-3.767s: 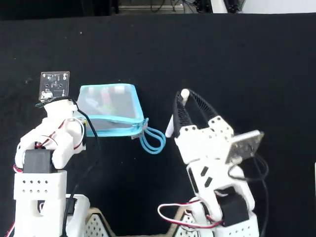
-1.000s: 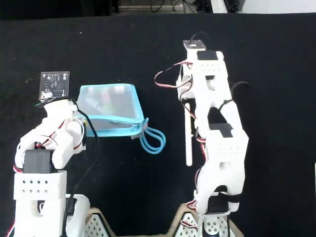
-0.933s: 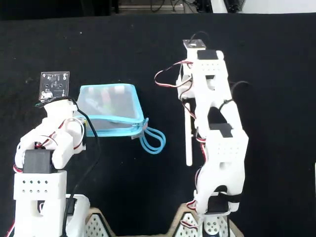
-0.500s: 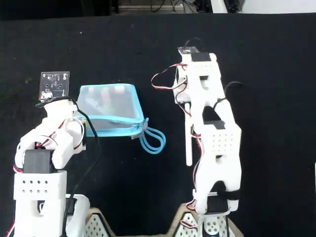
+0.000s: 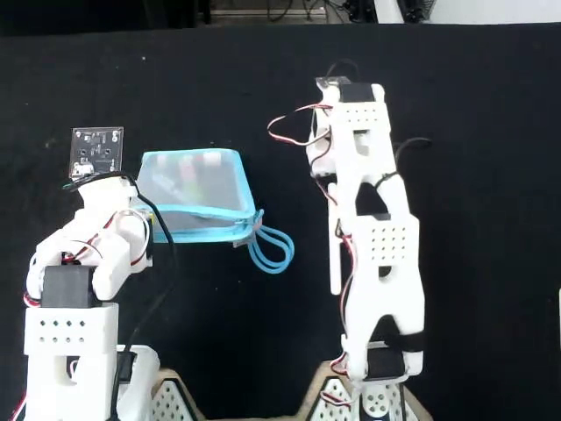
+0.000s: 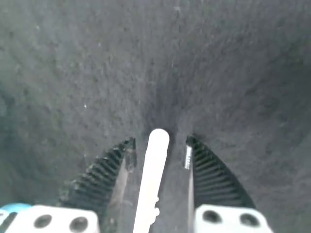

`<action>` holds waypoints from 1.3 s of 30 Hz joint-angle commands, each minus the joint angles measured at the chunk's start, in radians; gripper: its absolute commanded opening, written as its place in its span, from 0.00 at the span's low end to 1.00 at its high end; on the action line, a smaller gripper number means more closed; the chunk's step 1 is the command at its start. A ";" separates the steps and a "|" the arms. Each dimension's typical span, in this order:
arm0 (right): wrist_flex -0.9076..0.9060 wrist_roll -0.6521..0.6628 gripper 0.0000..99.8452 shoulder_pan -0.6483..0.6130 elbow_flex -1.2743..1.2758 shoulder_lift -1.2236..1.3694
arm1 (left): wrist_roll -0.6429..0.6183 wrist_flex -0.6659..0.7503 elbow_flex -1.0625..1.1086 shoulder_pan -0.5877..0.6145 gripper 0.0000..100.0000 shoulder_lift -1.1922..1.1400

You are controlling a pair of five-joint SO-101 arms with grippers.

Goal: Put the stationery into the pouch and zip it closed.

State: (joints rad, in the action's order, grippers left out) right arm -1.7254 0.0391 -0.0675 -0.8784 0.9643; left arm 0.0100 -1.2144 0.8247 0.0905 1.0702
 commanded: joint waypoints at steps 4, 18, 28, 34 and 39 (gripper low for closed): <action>-0.021 0.006 0.15 -0.008 -0.076 0.016 | 0.006 0.020 -0.004 0.010 0.03 0.000; -0.032 0.012 0.15 -0.005 -0.068 0.056 | 0.006 0.020 -0.002 0.010 0.03 0.000; -0.035 0.006 0.01 0.029 -0.071 0.027 | 0.006 0.020 -0.002 0.010 0.03 0.000; -0.040 0.014 0.01 0.044 0.056 -0.145 | 0.006 0.020 -0.002 0.010 0.03 0.000; -0.032 0.015 0.01 0.029 0.251 -0.358 | 0.006 0.020 -0.004 0.010 0.03 0.000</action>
State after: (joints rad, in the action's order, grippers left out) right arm -1.7300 0.0453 -0.0368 -0.6943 0.7879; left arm 0.0100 -1.2144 0.8247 0.0905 1.0702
